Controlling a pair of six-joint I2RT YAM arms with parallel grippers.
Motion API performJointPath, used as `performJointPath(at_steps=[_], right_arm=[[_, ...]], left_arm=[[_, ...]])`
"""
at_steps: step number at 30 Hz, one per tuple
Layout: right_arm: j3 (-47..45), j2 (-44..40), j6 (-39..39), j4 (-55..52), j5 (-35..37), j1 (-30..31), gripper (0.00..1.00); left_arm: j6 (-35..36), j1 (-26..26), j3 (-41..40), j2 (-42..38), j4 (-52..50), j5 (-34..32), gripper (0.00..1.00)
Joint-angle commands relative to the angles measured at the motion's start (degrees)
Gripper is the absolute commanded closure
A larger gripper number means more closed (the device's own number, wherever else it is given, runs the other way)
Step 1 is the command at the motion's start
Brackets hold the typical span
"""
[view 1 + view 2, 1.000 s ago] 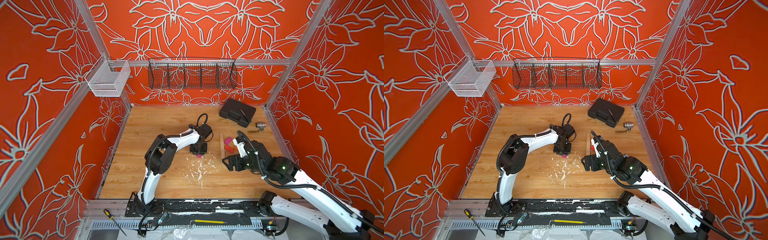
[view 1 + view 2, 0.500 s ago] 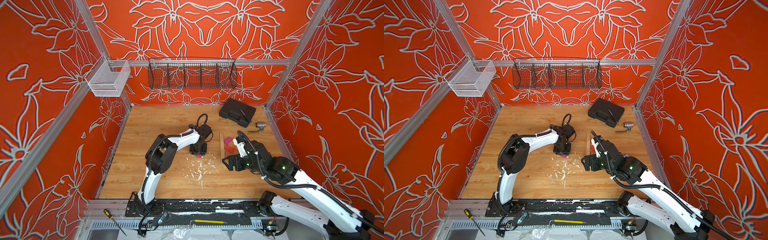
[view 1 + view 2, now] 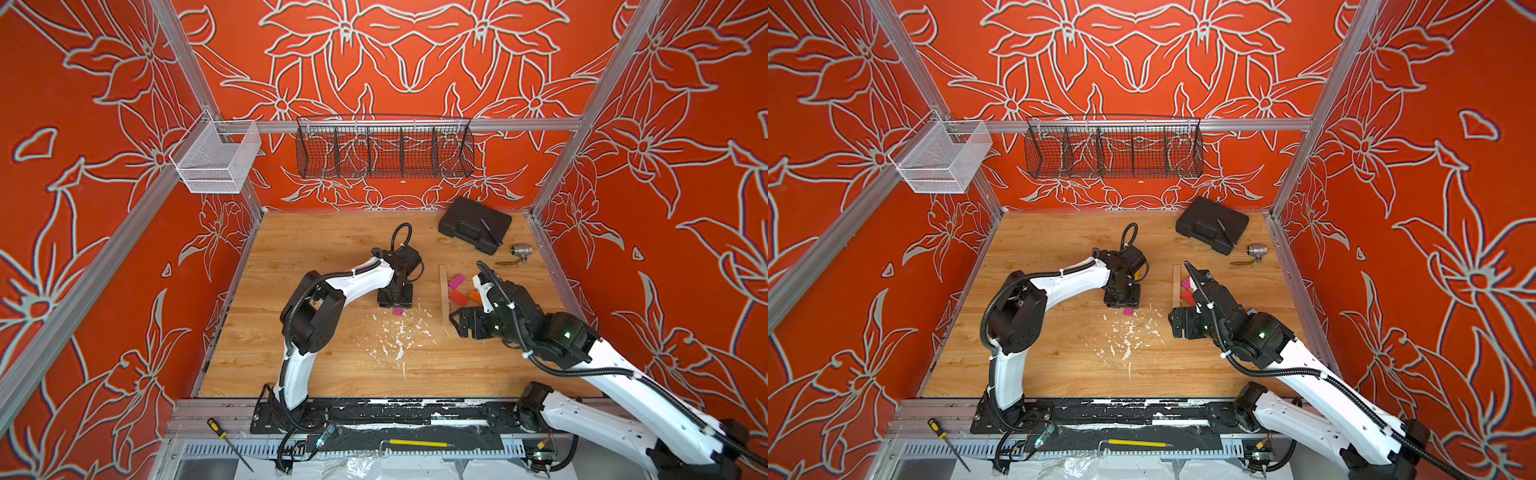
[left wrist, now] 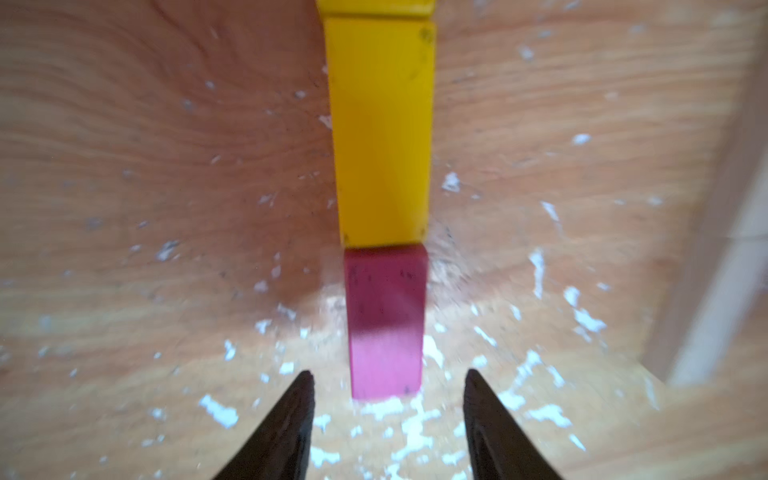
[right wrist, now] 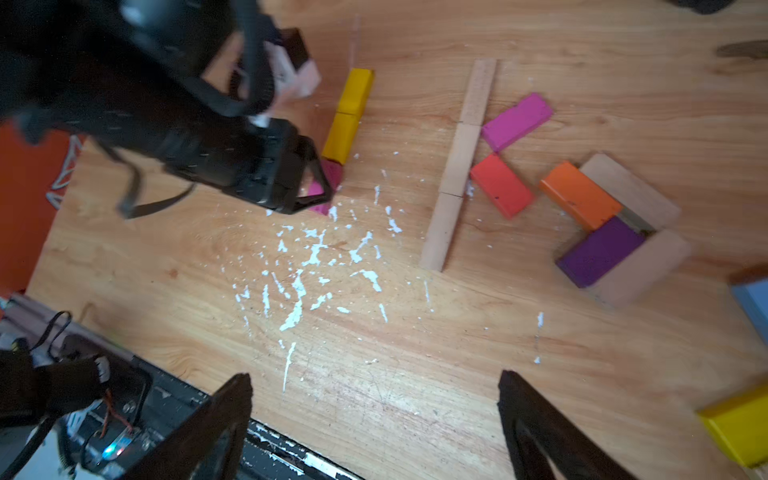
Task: Assemble the letter k with building blocks
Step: Assemble the building block at the center of the board, then pick up the building block from the center of the board.
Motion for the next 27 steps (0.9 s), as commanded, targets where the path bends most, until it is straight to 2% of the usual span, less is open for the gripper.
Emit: performJointPath(at_steps=[1,7,13,16,20,23,27], right_arm=[[2.84,1.76,2.91,-4.59,6.33,-2.38,0.06],[5.98,7.35,-0.73,-5.29,-0.27,-10.51,0.06],[9.02,14.99,-4.94,-6.71,-3.24,-17.72,0.05],[9.59,18.94,-5.68,-6.68,-4.03,-21.32,0.04],[10.14,24.35,-3.32,-7.24,-2.73,-26.62,0.03],[10.31,27.98,-1.72,-6.94,-2.3,-29.63,0.03],[8.5,30.64,-0.22,-3.98,-2.09,-33.08,0.07]], left_arm=[[1.46,0.25,-1.81,-9.58,3.54,1.85,0.43],[7.15,0.25,-8.22,-24.32,9.18,2.72,0.43],[17.88,0.15,-17.19,-39.4,16.95,8.52,0.41],[27.16,0.14,-22.19,-45.67,20.96,13.73,0.39],[46.14,-0.06,-29.72,-51.11,25.79,23.41,0.28],[59.51,-0.45,-30.58,-51.44,24.03,26.03,0.21],[69.55,-0.46,-27.25,-47.66,20.29,26.95,0.17]])
